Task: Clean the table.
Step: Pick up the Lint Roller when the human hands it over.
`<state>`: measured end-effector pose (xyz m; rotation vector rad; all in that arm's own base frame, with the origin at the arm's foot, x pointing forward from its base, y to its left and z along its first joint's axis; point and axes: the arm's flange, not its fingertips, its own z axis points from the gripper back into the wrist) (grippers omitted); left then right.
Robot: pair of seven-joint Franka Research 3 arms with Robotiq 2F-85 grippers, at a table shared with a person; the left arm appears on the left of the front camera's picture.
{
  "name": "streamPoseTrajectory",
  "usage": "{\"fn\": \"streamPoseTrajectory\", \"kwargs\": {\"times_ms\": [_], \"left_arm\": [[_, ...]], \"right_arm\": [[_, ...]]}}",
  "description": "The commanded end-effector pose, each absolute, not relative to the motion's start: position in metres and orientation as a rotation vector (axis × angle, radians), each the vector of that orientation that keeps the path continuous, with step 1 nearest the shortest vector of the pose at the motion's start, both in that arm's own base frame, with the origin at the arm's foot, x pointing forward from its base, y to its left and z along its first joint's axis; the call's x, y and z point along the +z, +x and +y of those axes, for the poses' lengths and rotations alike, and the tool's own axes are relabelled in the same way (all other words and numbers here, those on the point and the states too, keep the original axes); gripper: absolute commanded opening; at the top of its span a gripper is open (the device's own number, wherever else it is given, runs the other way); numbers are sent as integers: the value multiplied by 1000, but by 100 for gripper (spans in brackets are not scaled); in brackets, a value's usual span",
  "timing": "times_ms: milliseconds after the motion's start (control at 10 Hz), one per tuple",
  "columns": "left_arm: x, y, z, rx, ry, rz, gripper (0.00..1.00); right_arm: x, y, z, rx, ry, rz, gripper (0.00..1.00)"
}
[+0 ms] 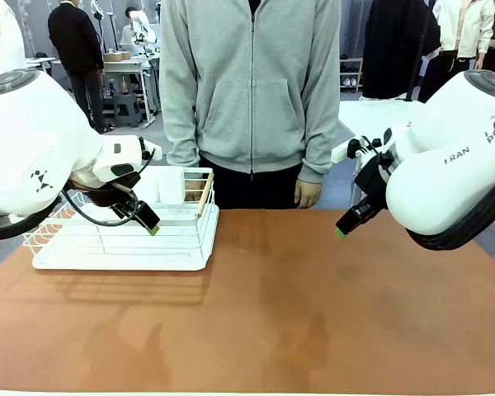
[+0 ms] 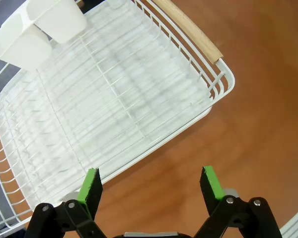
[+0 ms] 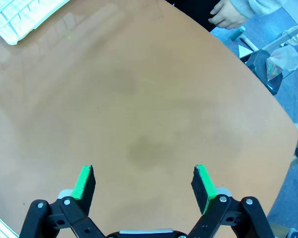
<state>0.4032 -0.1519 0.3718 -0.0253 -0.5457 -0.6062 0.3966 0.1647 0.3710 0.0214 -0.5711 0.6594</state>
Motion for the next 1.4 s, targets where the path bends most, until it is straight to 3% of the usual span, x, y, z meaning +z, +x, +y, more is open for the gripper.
{"fn": "streamPoseTrajectory", "kwargs": {"times_ms": [0,300,700,900,1300], "left_arm": [[372,403,-152,-606,-25,-546,100],[445,387,-101,-532,-431,-512,100],[488,345,7,-505,-923,-492,100],[490,323,71,-436,-1066,-523,100],[475,285,179,-214,-1249,-560,100]], "right_arm": [[371,397,165,659,21,-571,100],[439,406,118,447,316,-515,100],[488,406,8,196,678,-396,100],[496,399,-66,76,889,-334,100],[478,383,-198,-164,1122,-313,100]]}}
